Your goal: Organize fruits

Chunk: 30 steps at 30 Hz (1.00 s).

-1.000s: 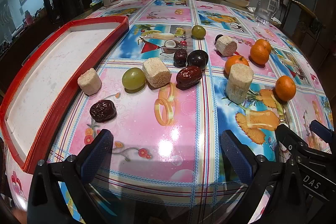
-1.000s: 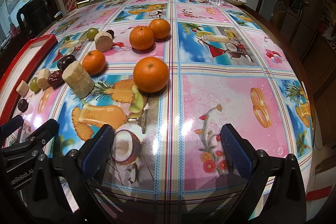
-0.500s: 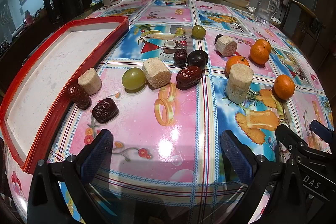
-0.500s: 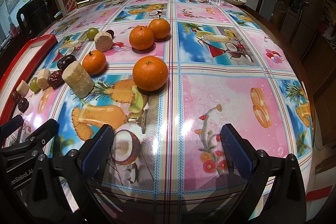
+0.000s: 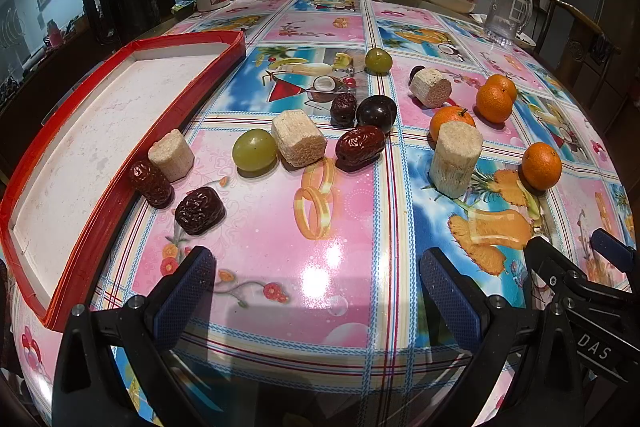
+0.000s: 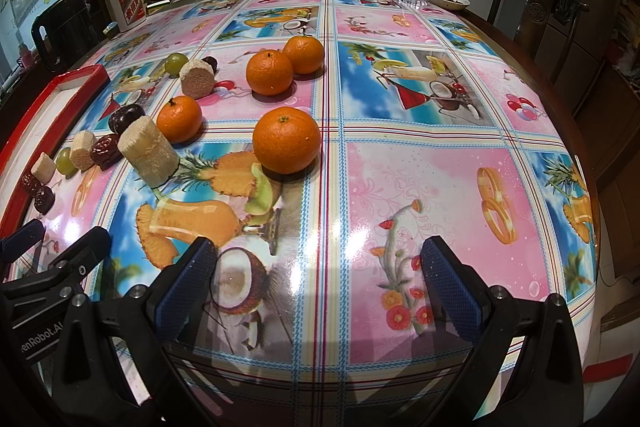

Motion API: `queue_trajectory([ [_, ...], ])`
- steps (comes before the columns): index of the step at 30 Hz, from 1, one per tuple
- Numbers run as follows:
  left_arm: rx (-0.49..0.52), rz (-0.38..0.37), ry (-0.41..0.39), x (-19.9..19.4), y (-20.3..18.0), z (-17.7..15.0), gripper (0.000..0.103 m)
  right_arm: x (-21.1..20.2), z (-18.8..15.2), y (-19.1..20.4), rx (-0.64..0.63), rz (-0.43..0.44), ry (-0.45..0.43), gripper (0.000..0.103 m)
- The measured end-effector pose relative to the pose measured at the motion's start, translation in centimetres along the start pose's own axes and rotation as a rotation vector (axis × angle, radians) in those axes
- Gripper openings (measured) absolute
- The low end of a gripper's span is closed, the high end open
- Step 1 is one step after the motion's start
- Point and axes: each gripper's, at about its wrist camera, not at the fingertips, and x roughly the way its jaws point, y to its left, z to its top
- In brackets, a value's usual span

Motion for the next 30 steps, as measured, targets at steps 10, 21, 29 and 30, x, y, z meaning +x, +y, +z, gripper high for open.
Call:
queue_trajectory([
  [10, 0.0, 0.0, 0.001, 0.0, 0.0, 0.0, 0.103, 0.0, 0.0, 0.0, -0.008, 0.003, 0.007, 0.103],
  [21, 0.061, -0.018, -0.04, -2.7, 1.4, 0.6, 0.102, -1.9, 3.2, -2.1, -0.043, 0.087, -0.012, 0.102],
  [29, 0.155, -0.027, -0.105, -5.2, 3.6, 1.4, 0.102, 1.2, 6.1, 0.5, -0.21, 0.125, 0.053, 0.069],
  [30, 0.166, -0.025, -0.1, -5.2, 3.8, 1.5, 0.102, 1.7, 6.2, 0.7, -0.219, 0.134, 0.068, 0.057],
])
